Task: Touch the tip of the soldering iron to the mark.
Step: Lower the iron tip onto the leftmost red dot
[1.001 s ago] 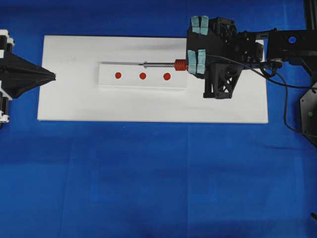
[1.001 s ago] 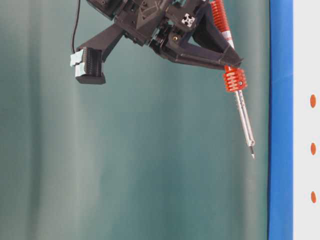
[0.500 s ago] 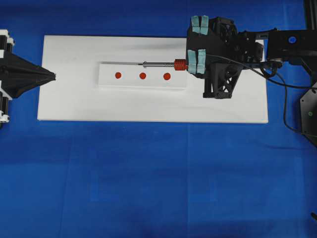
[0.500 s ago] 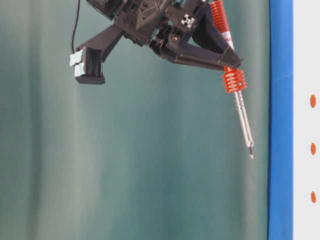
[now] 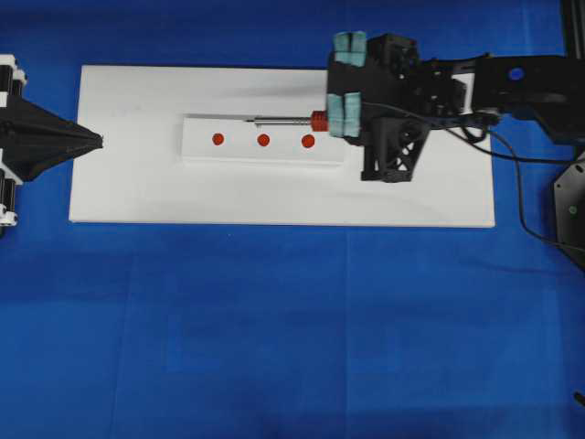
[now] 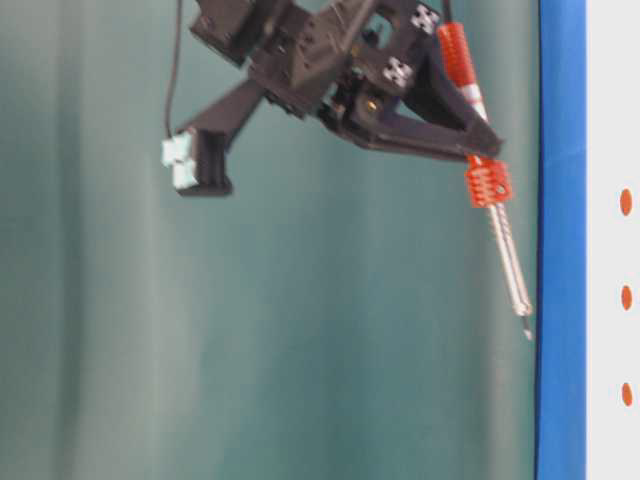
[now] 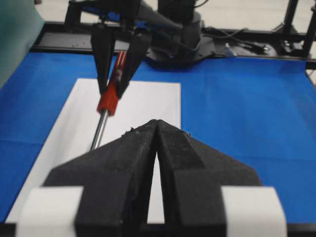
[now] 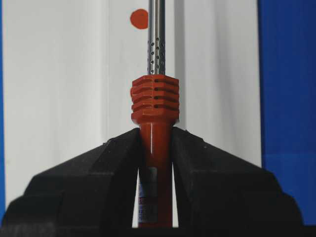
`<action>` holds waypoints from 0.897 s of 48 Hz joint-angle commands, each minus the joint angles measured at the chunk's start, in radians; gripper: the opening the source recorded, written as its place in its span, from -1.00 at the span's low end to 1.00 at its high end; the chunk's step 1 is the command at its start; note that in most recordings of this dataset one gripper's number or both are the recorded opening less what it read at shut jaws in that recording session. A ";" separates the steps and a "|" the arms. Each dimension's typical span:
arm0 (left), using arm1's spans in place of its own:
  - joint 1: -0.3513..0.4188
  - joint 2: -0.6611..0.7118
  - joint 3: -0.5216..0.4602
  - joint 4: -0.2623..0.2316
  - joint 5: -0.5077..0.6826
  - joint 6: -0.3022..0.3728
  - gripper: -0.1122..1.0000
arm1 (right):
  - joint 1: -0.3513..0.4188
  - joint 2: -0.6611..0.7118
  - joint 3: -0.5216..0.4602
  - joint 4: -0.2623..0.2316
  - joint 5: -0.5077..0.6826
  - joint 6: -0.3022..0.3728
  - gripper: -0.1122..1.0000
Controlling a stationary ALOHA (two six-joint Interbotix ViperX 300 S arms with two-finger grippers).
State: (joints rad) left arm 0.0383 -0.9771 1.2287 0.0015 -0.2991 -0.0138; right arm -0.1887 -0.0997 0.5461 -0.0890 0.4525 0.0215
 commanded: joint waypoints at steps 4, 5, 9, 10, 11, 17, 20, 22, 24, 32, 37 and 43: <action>0.003 0.003 -0.008 0.002 -0.008 -0.002 -0.77 | 0.009 0.048 -0.064 -0.003 -0.014 0.000 -0.68; 0.003 0.003 -0.008 0.000 -0.008 -0.002 -0.77 | 0.011 0.057 -0.067 -0.003 -0.015 0.000 -0.68; 0.003 0.005 -0.008 0.000 -0.008 -0.002 -0.77 | 0.015 0.083 -0.086 -0.003 -0.020 0.000 -0.68; 0.003 0.005 -0.006 0.002 -0.008 -0.002 -0.77 | 0.015 0.089 -0.091 -0.003 -0.021 0.000 -0.68; 0.003 0.005 -0.006 0.002 -0.008 -0.002 -0.77 | 0.015 0.095 -0.094 -0.003 -0.023 0.000 -0.68; 0.003 0.006 -0.006 0.002 -0.008 -0.002 -0.77 | 0.017 0.133 -0.109 -0.003 -0.037 0.000 -0.68; 0.003 0.006 -0.003 0.002 -0.008 -0.002 -0.77 | 0.017 0.149 -0.112 -0.003 -0.046 0.000 -0.68; 0.003 0.006 -0.003 0.002 -0.006 -0.002 -0.77 | 0.017 0.156 -0.114 -0.003 -0.049 0.000 -0.68; 0.003 0.006 -0.003 0.002 -0.006 -0.002 -0.77 | 0.017 0.163 -0.114 -0.003 -0.052 0.000 -0.68; 0.003 0.006 -0.003 0.002 -0.006 -0.002 -0.77 | 0.015 0.184 -0.114 -0.003 -0.061 0.000 -0.68; 0.003 0.006 -0.003 0.000 -0.006 -0.002 -0.77 | 0.014 0.192 -0.114 -0.003 -0.064 0.000 -0.68; 0.003 0.006 0.000 0.002 -0.006 -0.002 -0.77 | 0.011 0.201 -0.115 -0.003 -0.064 0.000 -0.68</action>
State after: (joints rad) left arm 0.0383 -0.9787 1.2364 0.0015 -0.2991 -0.0138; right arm -0.1733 0.1120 0.4556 -0.0905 0.3973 0.0215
